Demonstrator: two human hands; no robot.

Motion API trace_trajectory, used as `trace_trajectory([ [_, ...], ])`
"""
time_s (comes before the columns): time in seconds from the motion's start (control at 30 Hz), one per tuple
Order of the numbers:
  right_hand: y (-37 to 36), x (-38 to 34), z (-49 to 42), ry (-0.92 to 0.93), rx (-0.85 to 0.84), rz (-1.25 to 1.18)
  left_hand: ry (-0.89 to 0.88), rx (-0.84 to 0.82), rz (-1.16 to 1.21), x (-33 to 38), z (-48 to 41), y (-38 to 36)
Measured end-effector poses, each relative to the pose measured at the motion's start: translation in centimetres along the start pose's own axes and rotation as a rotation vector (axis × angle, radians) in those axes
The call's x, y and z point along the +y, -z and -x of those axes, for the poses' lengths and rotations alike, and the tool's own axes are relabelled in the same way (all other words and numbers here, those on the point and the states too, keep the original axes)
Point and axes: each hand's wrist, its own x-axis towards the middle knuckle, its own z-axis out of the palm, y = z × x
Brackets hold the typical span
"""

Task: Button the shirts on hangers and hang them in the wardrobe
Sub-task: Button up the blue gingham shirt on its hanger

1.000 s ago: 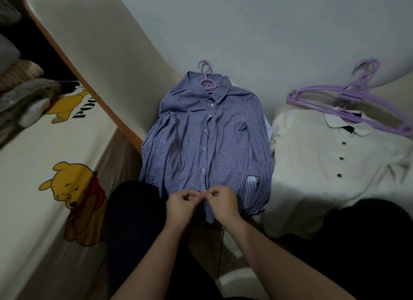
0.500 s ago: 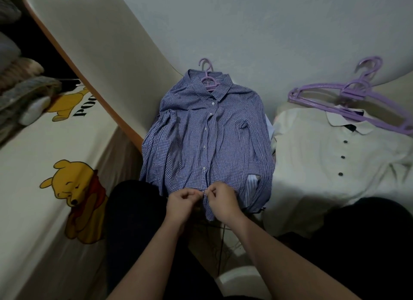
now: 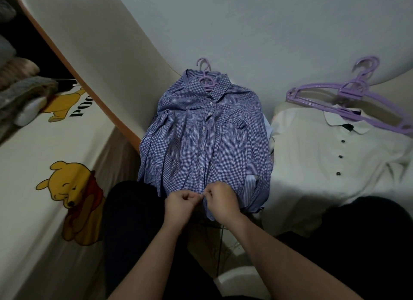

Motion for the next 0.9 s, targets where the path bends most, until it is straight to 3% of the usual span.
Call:
trace_trajectory([
  [0.23,0.2,-1.1,-0.3,-0.079,-0.018,-0.016,-0.015,0.031,0.043,0.5,0.1,0.3],
  [0.57,-0.8,-1.1,-1.1,-0.498,0.059,-0.624,-0.089,0.045,0.061,0.6,0.4,0.1],
  [0.77,-0.6,-0.2,-1.0,-0.451,0.071,-0.744,-0.078,0.017,0.104,0.6,0.4,0.0],
  [0.9,-0.5,0.2,-1.1,-0.388,0.086,-0.632,-0.069,-0.003,0.127,0.6,0.5,-0.1],
])
